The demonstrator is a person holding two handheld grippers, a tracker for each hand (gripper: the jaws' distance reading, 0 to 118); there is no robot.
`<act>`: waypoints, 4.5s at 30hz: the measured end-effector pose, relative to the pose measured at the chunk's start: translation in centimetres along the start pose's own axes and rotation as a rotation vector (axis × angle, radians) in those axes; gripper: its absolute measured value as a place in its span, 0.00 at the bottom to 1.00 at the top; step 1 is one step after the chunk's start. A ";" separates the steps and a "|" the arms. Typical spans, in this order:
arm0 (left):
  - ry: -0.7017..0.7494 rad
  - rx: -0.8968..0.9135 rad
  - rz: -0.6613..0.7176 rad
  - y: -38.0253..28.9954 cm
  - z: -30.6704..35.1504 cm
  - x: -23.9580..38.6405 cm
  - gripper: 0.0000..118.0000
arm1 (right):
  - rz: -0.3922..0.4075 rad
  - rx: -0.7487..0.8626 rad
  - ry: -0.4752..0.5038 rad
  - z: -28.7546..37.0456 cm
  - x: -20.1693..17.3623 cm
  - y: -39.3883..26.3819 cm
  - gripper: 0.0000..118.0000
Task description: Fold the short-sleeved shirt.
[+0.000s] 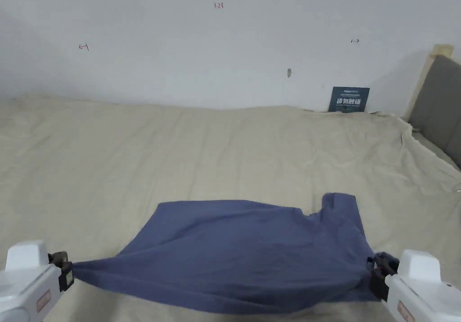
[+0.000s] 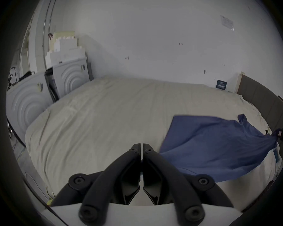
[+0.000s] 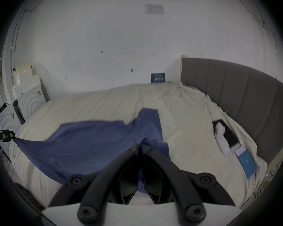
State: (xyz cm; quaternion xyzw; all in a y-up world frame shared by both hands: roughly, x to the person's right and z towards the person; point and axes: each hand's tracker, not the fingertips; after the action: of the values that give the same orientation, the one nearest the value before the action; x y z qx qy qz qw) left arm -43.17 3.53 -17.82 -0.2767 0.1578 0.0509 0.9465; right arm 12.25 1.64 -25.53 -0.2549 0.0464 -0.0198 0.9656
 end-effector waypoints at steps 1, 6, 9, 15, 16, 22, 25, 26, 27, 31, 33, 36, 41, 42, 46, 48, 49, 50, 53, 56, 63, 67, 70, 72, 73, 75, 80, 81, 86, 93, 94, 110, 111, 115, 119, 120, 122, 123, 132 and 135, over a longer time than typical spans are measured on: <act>-0.002 -0.015 0.007 -1.5 -0.6 -0.6 0.00 | 0.006 -0.022 -0.004 0.6 0.0 -1.2 0.01; 0.004 -0.061 0.007 -5.1 2.2 -1.7 0.00 | 0.005 -0.061 -0.018 4.0 -0.2 -5.6 0.01; 0.001 -0.078 0.014 -6.5 4.0 -2.6 0.00 | 0.015 -0.090 -0.007 5.2 0.4 -6.7 0.01; 0.010 -0.125 0.007 -8.2 4.7 -4.3 0.00 | 0.035 -0.125 -0.003 7.4 1.2 -8.1 0.01; 0.009 -0.133 0.010 -8.3 4.5 -4.3 0.00 | 0.040 -0.134 -0.008 7.2 1.2 -8.4 0.01; 0.025 -0.188 -0.018 -9.5 2.0 -2.6 0.00 | 0.071 -0.255 -0.065 4.0 1.0 -10.6 0.01; 0.037 -0.251 -0.011 -10.0 1.0 -1.8 0.00 | 0.071 -0.311 -0.083 2.9 0.7 -11.7 0.01; 0.043 -0.273 -0.011 -10.2 0.5 -1.6 0.00 | 0.062 -0.327 -0.083 2.6 0.9 -11.9 0.01; 0.042 -0.301 -0.012 -10.5 0.0 -1.5 0.00 | 0.052 -0.343 -0.084 2.4 0.9 -12.2 0.01; 0.030 -0.361 0.001 -11.1 -1.3 -1.5 0.09 | 0.024 -0.367 -0.070 2.4 1.2 -12.5 0.06; 0.039 -0.415 0.038 -10.9 -1.4 -1.4 0.28 | 0.016 -0.371 -0.080 2.6 1.3 -12.0 0.30; 0.004 -0.403 0.099 -10.0 -1.0 -1.5 0.83 | 0.005 -0.336 -0.067 3.5 1.6 -10.4 0.77; -0.069 -0.205 0.116 -5.7 2.7 0.5 0.87 | 0.004 -0.156 -0.045 6.5 1.1 -4.6 0.77; -0.085 -0.175 0.110 -4.5 3.3 1.0 0.87 | 0.018 -0.106 -0.041 7.3 0.8 -3.2 0.77; -0.145 -0.017 0.072 0.0 5.8 3.3 0.87 | 0.059 0.074 -0.029 10.2 -0.5 1.6 0.77; -0.170 0.065 0.060 1.8 7.0 4.5 0.87 | 0.070 0.151 -0.044 11.5 -1.3 3.3 0.77; -0.180 0.108 0.051 2.5 7.5 5.1 0.86 | 0.080 0.178 -0.063 12.0 -1.7 4.0 0.76; -0.179 0.157 0.049 3.0 7.9 5.7 0.83 | 0.091 0.211 -0.070 12.4 -2.1 4.5 0.75; -0.164 0.253 0.011 4.2 8.6 7.2 0.62 | 0.140 0.280 -0.104 13.3 -3.1 5.5 0.61; -0.204 0.289 -0.019 4.9 8.6 8.4 0.18 | 0.183 0.334 -0.094 13.6 -3.8 5.8 0.23; -0.304 0.227 0.041 6.7 5.1 9.2 0.00 | 0.159 0.353 -0.061 12.3 -4.2 6.9 0.00; -0.326 0.157 0.038 8.1 1.3 9.9 0.00 | 0.146 0.329 -0.052 10.6 -4.1 7.5 0.00; -0.359 0.085 0.028 9.7 -2.9 10.4 0.00 | 0.144 0.307 -0.049 8.7 -3.9 7.6 0.00; -0.359 0.040 0.000 10.8 -5.9 11.0 0.00 | 0.153 0.293 -0.061 7.4 -3.7 7.7 0.00; -0.355 0.024 -0.007 11.2 -7.9 11.3 0.00 | 0.158 0.283 -0.070 6.8 -3.6 7.7 0.00; -0.365 -0.037 -0.031 12.2 -11.4 11.9 0.00 | 0.148 0.261 -0.072 5.3 -3.4 7.6 0.00; -0.327 -0.155 -0.103 13.2 -19.6 14.0 0.09 | 0.134 0.202 -0.093 1.5 -2.4 7.2 0.00; -0.311 -0.182 -0.138 12.9 -20.9 14.4 0.19 | 0.132 0.193 -0.098 0.8 -2.1 7.1 0.00; -0.260 -0.348 -0.160 11.5 -27.4 15.3 0.71 | 0.131 0.158 -0.121 -1.8 -1.1 6.6 0.00; -0.229 -0.454 -0.218 8.5 -31.6 16.5 0.58 | 0.135 0.109 -0.145 -3.8 0.1 5.9 0.00; -0.235 -0.464 -0.224 8.2 -31.7 16.7 0.41 | 0.132 0.104 -0.147 -3.8 0.3 5.8 0.00; -0.343 -0.337 -0.180 9.9 -23.8 16.1 0.02 | -0.082 -0.196 -0.124 -13.1 6.4 6.5 0.18; -0.347 -0.331 -0.186 10.1 -23.2 15.9 0.02 | -0.112 -0.208 -0.129 -14.2 6.9 6.3 0.26; -0.359 -0.320 -0.204 10.7 -22.0 15.7 0.02 | -0.136 -0.305 -0.137 -18.5 7.8 5.5 0.55; -0.364 -0.318 -0.192 10.9 -21.6 15.7 0.02 | -0.092 -0.376 -0.180 -21.4 7.4 4.9 0.55; -0.365 -0.319 -0.189 10.9 -21.5 15.8 0.02 | -0.087 -0.393 -0.197 -22.0 7.4 4.7 0.54; -0.369 -0.317 -0.191 10.8 -21.6 15.8 0.02 | -0.082 -0.410 -0.214 -23.0 7.1 4.3 0.53; -0.373 -0.316 -0.194 10.8 -21.5 15.8 0.02 | -0.060 -0.426 -0.222 -23.4 7.0 4.0 0.50; -0.386 -0.322 -0.180 10.6 -21.5 15.4 0.02 | -0.092 -0.465 -0.184 -24.0 6.4 2.5 0.12; -0.387 -0.321 -0.175 10.4 -21.9 15.1 0.02 | -0.006 -0.462 -0.162 -23.4 5.8 2.6 0.00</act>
State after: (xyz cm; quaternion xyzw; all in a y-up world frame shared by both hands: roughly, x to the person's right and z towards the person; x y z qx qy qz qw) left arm -36.69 0.58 -45.44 -0.4208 -0.0609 0.0454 0.9040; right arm 15.73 -7.95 -47.49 -0.4700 -0.0287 0.0088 0.8822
